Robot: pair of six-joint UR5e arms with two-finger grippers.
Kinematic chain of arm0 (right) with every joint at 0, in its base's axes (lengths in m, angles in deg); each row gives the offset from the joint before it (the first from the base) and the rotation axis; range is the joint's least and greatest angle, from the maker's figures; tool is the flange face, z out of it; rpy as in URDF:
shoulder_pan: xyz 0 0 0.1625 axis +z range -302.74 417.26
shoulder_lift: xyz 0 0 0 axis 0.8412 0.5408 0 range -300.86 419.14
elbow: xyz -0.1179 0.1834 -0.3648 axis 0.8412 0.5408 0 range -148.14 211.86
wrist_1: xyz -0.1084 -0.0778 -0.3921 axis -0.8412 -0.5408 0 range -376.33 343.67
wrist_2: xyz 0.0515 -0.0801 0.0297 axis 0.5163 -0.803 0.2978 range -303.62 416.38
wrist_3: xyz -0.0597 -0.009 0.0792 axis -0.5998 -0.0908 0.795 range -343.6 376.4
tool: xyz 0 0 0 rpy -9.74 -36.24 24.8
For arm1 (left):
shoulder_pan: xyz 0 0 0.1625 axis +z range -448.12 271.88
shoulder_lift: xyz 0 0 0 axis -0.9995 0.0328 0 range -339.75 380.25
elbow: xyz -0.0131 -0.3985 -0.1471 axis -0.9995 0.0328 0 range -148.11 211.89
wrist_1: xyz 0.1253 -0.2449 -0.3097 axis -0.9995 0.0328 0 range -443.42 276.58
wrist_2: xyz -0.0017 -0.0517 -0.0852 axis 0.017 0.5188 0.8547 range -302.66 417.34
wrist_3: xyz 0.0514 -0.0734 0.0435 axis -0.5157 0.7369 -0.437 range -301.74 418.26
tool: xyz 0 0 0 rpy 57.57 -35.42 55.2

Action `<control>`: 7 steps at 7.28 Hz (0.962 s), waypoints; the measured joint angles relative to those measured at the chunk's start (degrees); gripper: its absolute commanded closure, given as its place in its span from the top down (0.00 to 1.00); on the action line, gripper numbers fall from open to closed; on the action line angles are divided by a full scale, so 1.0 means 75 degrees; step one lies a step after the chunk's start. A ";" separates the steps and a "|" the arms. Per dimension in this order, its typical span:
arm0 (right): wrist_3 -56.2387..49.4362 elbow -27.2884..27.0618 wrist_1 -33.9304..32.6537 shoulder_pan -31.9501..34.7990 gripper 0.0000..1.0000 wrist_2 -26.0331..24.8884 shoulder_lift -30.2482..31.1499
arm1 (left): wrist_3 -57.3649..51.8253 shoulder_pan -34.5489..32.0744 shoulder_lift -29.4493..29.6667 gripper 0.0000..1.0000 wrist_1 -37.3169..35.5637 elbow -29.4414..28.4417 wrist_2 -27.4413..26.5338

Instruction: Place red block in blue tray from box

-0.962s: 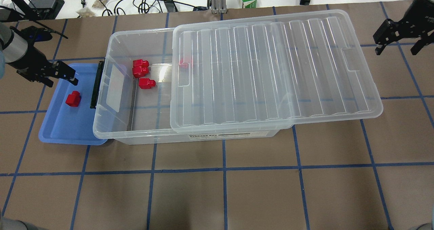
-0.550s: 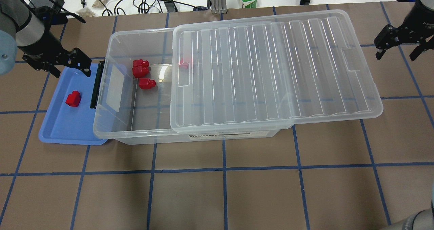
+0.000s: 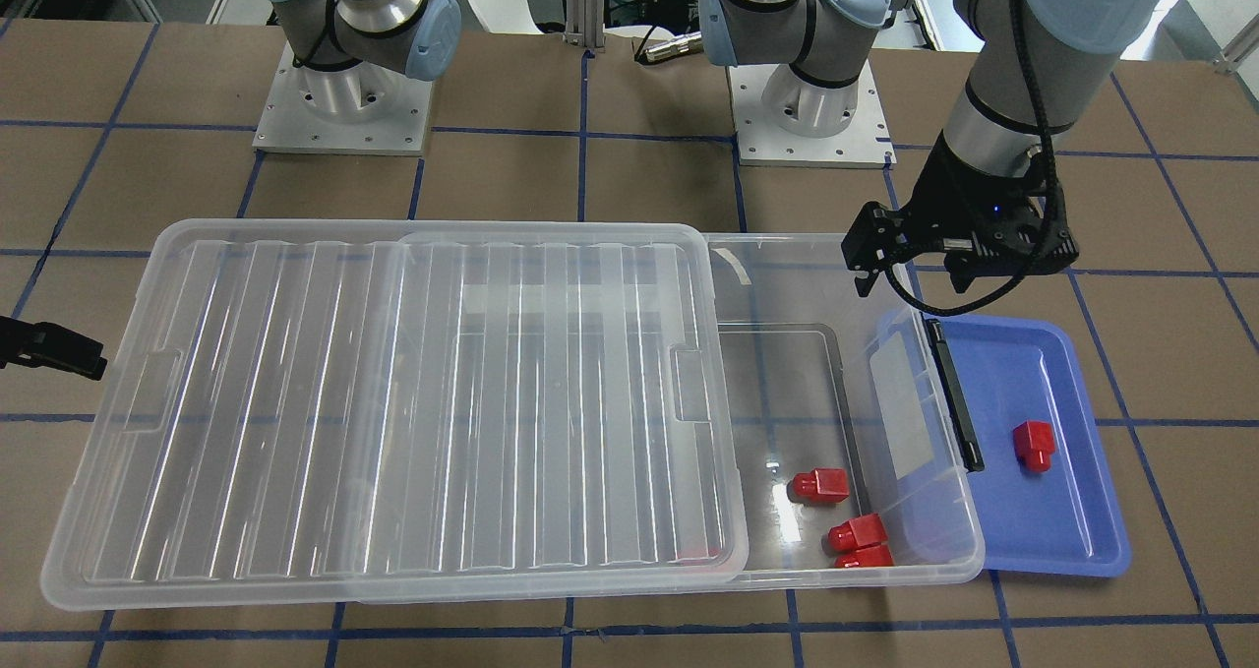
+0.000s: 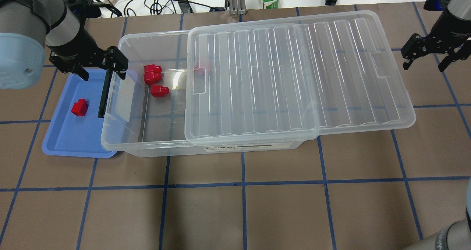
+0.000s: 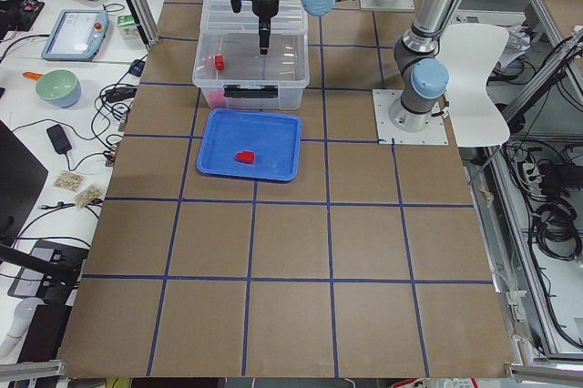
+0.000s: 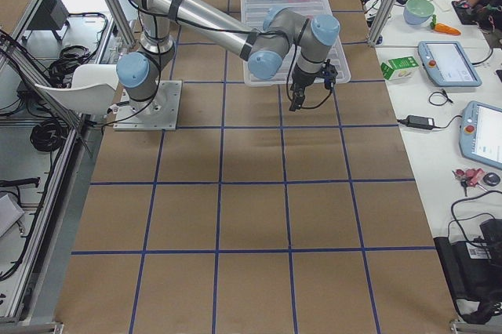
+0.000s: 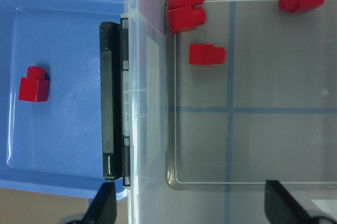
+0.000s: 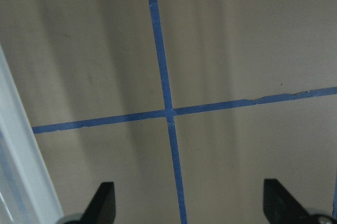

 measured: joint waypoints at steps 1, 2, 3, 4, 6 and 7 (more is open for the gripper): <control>0.0014 -0.0070 -0.0026 0.0030 1.00 0.0006 0.0010 | 0.0166 -0.0051 -0.0034 1.00 0.0001 0.0014 0.0004; 0.0025 -0.0113 -0.0031 0.0063 1.00 0.0017 0.0036 | 0.0239 -0.0070 -0.0048 1.00 -0.0006 0.0018 0.0009; 0.0026 -0.0131 -0.0030 0.0090 1.00 0.0042 0.0061 | 0.0268 -0.0072 -0.0050 1.00 -0.0021 0.0021 0.0012; 0.0026 -0.0135 -0.0020 0.0135 1.00 0.0072 0.0075 | 0.0275 -0.0071 -0.0051 1.00 -0.0028 0.0021 0.0010; 0.0033 -0.0139 0.0021 0.0339 1.00 0.0104 0.0093 | 0.0278 -0.0068 -0.0051 1.00 -0.0039 0.0015 0.0004; 0.0036 -0.0139 0.0054 0.0470 1.00 0.0108 0.0102 | 0.0275 -0.0064 -0.0051 1.00 -0.0042 -0.0001 0.0002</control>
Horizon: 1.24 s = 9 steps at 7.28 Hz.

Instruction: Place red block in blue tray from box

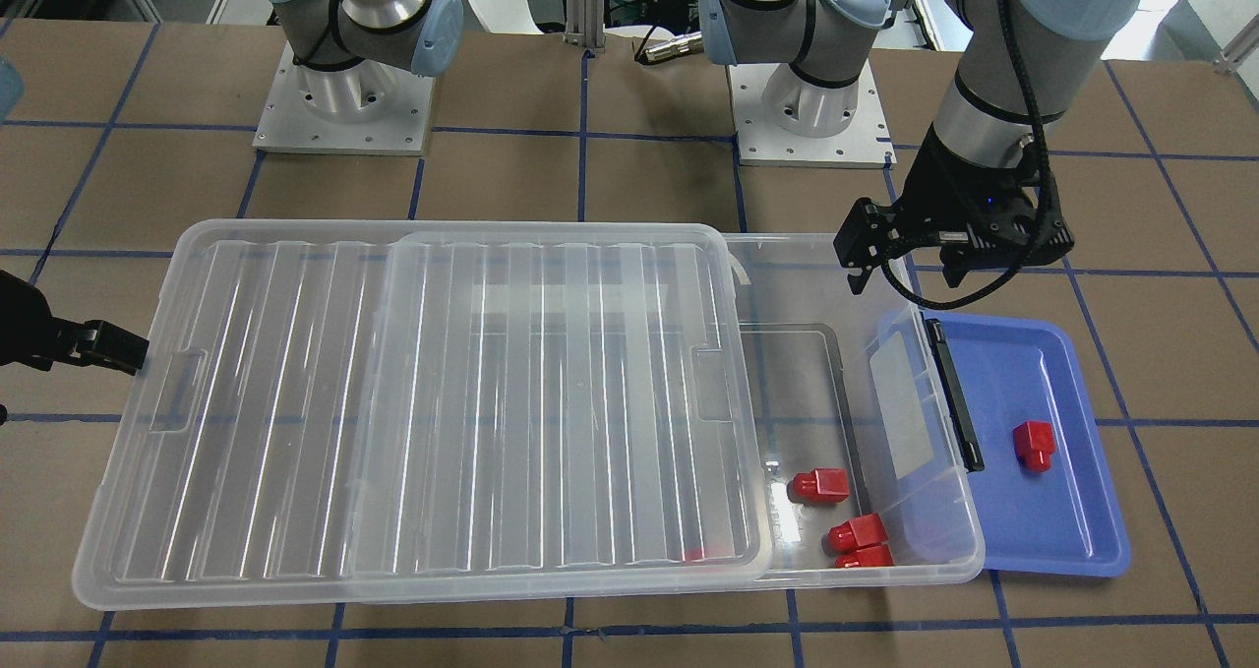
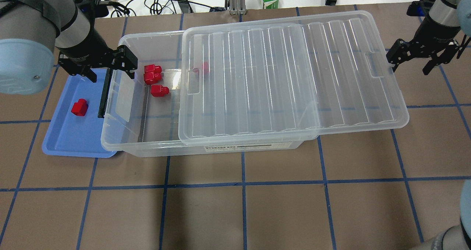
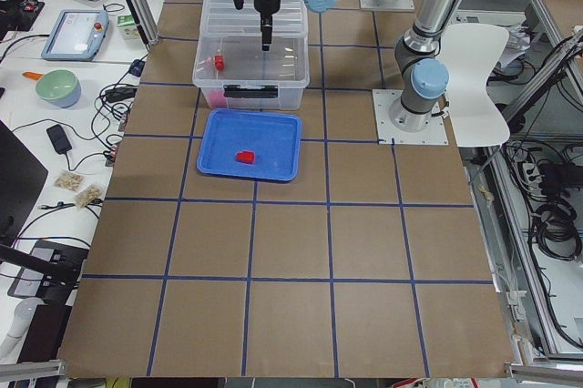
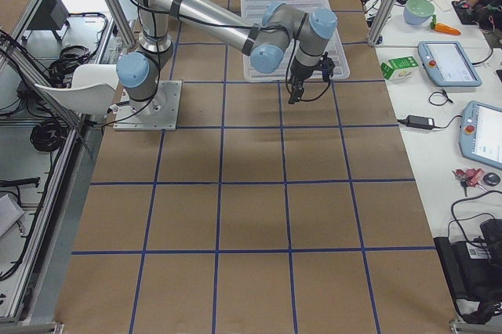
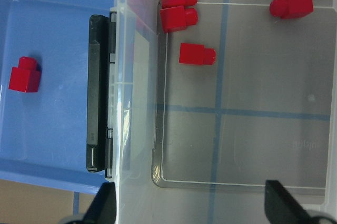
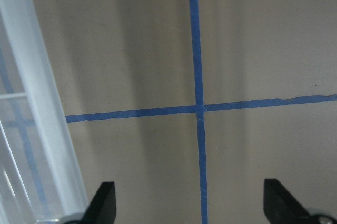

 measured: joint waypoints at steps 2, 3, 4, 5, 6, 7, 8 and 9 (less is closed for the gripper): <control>0.0120 -0.0008 0.0030 0.0327 1.00 -0.0006 0.0016 | -0.0003 0.0006 0.0007 1.00 -0.0002 -0.0029 0.0004; 0.0272 -0.0010 0.0066 0.0483 1.00 -0.0006 0.0028 | -0.0003 0.0008 0.0010 1.00 -0.0002 -0.0033 0.0004; 0.0485 -0.0009 0.0151 0.0656 1.00 -0.0002 0.0041 | -0.0003 0.0008 0.0010 1.00 -0.0002 -0.0035 0.0005; 0.0794 -0.0005 0.0231 0.0884 1.00 -0.0001 0.0056 | -0.0003 0.0009 0.0011 1.00 -0.0002 -0.0036 0.0005; 0.1118 -0.0002 0.0268 0.1157 1.00 -0.0006 0.0079 | -0.0003 0.0008 0.0010 1.00 -0.0002 -0.0034 0.0005; 0.1410 -0.0001 0.0282 0.1393 1.00 -0.0006 0.0101 | -0.0001 0.0009 0.0005 1.00 -0.0002 -0.0030 0.0005; 0.1689 -0.0001 0.0287 0.1605 1.00 -0.0002 0.0110 | 0.0005 0.0009 0.0005 1.00 -0.0002 -0.0029 0.0005; 0.1878 -0.0001 0.0283 0.1797 1.00 0.0001 0.0113 | 0.0005 0.0009 0.0007 1.00 -0.0002 -0.0032 0.0007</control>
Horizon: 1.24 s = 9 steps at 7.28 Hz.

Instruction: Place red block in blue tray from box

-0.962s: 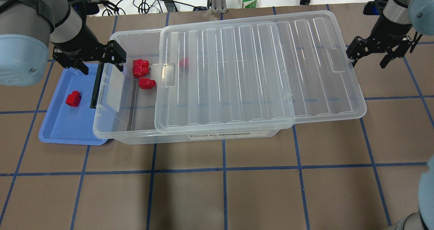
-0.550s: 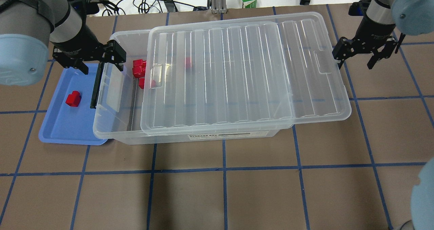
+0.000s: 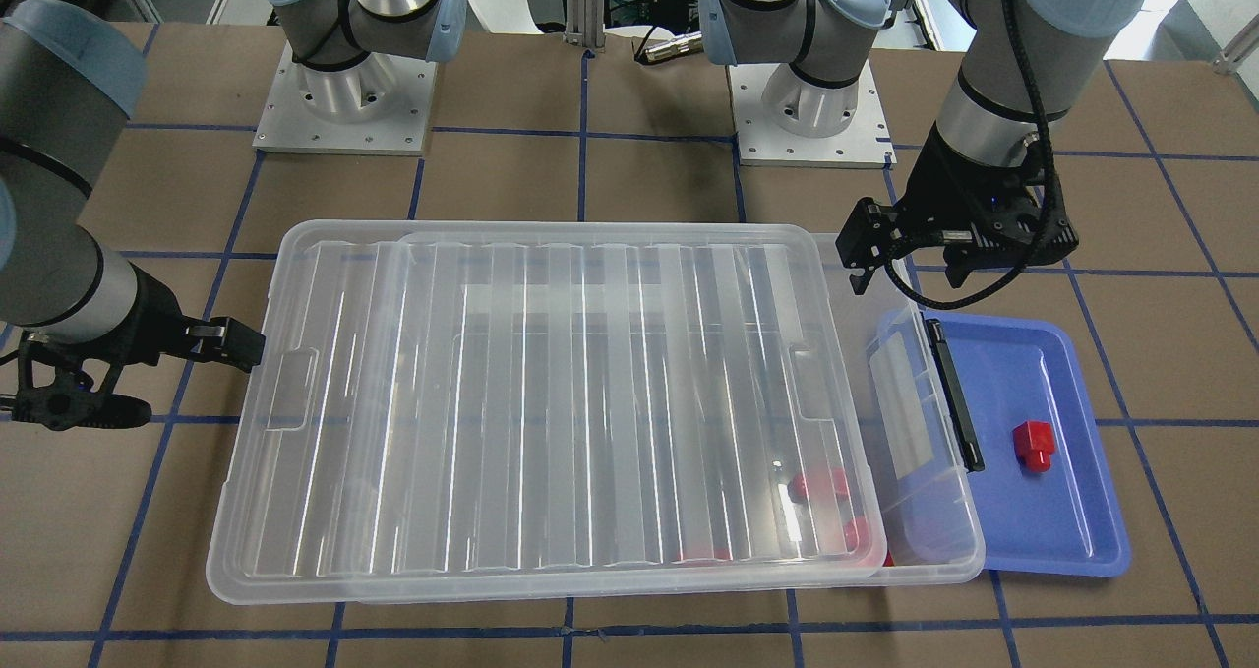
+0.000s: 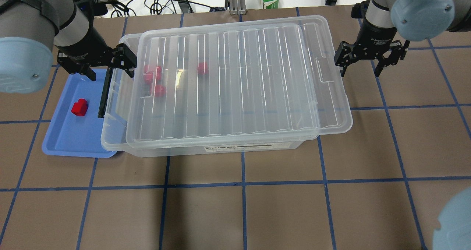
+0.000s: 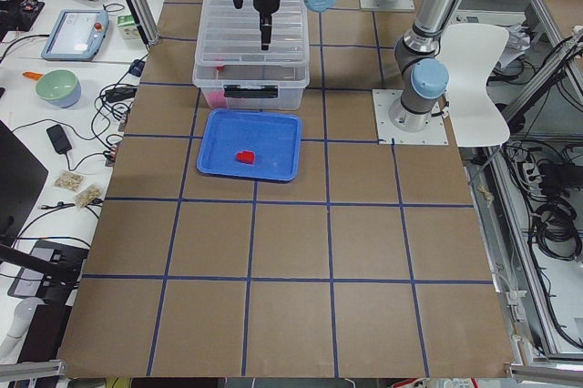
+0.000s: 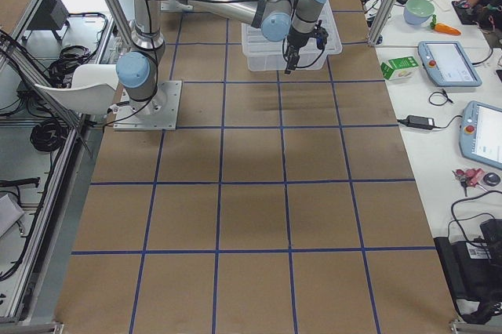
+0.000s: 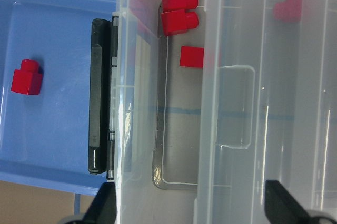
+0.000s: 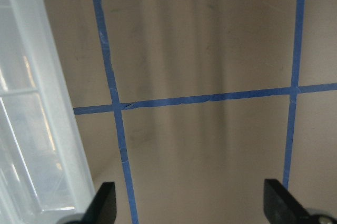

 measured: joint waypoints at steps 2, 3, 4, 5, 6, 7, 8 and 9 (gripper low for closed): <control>0.0223 0.0004 -0.0014 0.0257 1.00 0.0001 0.0003 | 0.0001 0.0000 0.0011 1.00 0.0000 -0.0004 0.0010; 0.0290 0.0012 -0.0014 0.0312 1.00 0.0004 0.0008 | 0.0003 0.0000 0.0014 1.00 0.0000 -0.0002 0.0016; 0.0311 0.0050 -0.0012 0.0330 1.00 0.0009 0.0055 | 0.0004 0.0000 0.0013 1.00 0.0000 0.0002 0.0022; 0.0317 0.0135 -0.0012 0.0334 1.00 0.0006 0.0226 | 0.0004 0.0000 0.0010 1.00 0.0000 0.0006 0.0025; 0.0322 0.0213 0.0096 0.0339 1.00 0.0003 0.0567 | 0.0004 0.0000 0.0006 1.00 0.0000 0.0006 0.0026; 0.0327 0.0226 0.0341 0.0341 1.00 0.0005 0.0956 | 0.0004 0.0000 0.0007 1.00 0.0000 0.0002 0.0024; 0.0330 0.0208 0.0555 0.0377 1.00 0.0011 0.1287 | 0.0004 0.0000 0.0011 1.00 0.0003 0.0006 0.0013; 0.0323 0.0195 0.0653 0.0464 1.00 0.0025 0.1491 | 0.0004 -0.0009 0.0022 1.00 0.0020 -0.0001 0.0007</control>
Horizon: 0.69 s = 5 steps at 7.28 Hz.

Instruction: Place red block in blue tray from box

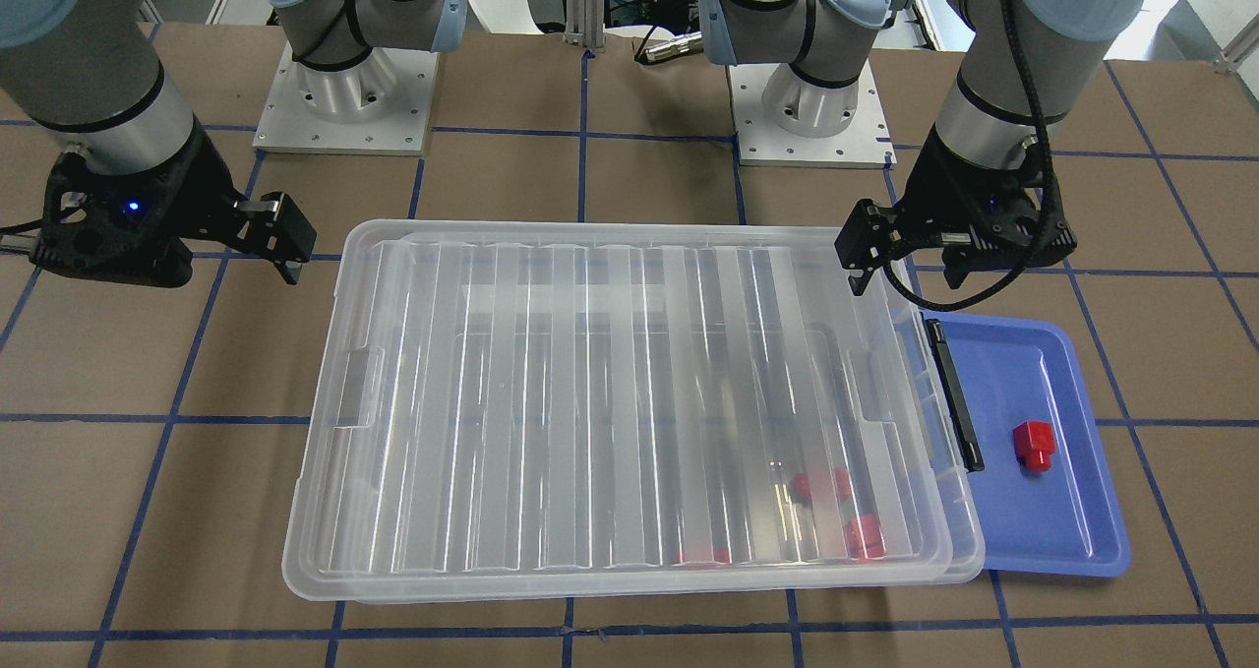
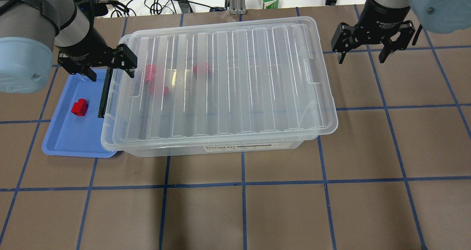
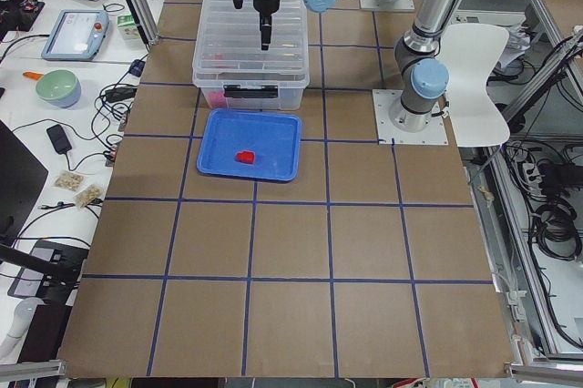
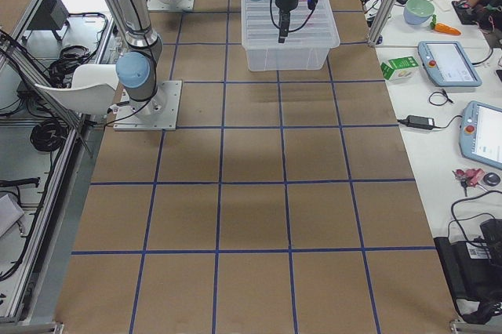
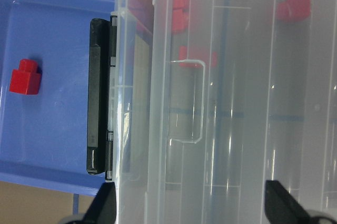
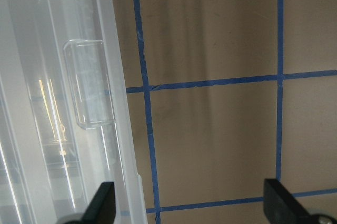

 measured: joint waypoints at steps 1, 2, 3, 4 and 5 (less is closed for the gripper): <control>-0.0023 -0.0004 0.0028 0.0079 1.00 0.0001 0.0095 | 0.0019 -0.0092 0.0029 1.00 0.0023 -0.0024 0.0006; -0.0037 -0.0007 0.0042 0.0118 1.00 -0.0007 0.0138 | 0.0148 -0.0341 0.0093 1.00 0.0027 -0.0048 0.0027; -0.0019 -0.0007 0.0067 0.0142 1.00 -0.0008 0.0172 | 0.0348 -0.0600 0.0140 1.00 0.0029 -0.0066 0.0034; 0.0007 -0.0011 0.0098 0.0183 1.00 0.0021 0.0240 | 0.0497 -0.0747 0.0107 1.00 0.0173 -0.0090 0.0032; 0.0027 -0.0032 0.0126 0.0284 1.00 0.0130 0.0308 | 0.0560 -0.0788 0.0068 1.00 0.0468 -0.0181 0.0047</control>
